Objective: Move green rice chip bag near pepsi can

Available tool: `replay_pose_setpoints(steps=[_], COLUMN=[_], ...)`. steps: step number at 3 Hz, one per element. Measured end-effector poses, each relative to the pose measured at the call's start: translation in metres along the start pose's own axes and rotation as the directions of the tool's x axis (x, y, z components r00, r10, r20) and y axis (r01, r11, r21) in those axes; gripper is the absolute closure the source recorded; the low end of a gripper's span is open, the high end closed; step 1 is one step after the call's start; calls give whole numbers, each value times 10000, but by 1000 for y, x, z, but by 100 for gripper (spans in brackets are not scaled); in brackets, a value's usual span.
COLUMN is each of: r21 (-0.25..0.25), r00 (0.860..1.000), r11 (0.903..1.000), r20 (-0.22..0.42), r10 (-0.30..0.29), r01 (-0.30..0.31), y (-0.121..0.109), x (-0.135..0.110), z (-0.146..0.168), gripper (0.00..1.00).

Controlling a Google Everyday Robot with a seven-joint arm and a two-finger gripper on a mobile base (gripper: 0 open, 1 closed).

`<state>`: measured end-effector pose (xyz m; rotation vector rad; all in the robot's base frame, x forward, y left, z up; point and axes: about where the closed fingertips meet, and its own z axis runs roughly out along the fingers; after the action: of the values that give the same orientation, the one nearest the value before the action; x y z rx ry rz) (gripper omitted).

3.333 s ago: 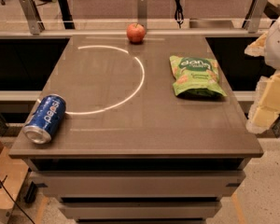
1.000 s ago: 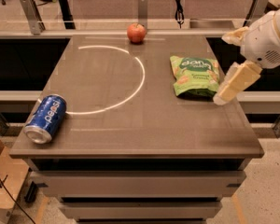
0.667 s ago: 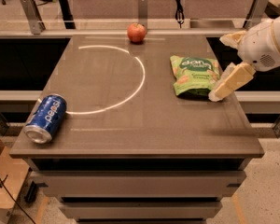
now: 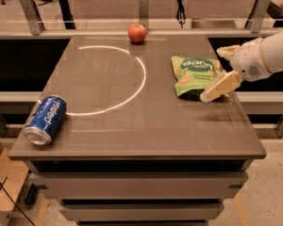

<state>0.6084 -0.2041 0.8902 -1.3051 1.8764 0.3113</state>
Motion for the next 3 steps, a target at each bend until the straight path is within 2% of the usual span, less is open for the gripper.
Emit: replay_pose_setpoints(steps=[2, 3], r21=[-173, -200], r00=[9959, 9975], r11=[9958, 9973], r20=[-17, 33], r10=[899, 706], r01=[-899, -705], y=[-4, -6], x=[29, 27], z=[41, 43], gripper=[0, 18])
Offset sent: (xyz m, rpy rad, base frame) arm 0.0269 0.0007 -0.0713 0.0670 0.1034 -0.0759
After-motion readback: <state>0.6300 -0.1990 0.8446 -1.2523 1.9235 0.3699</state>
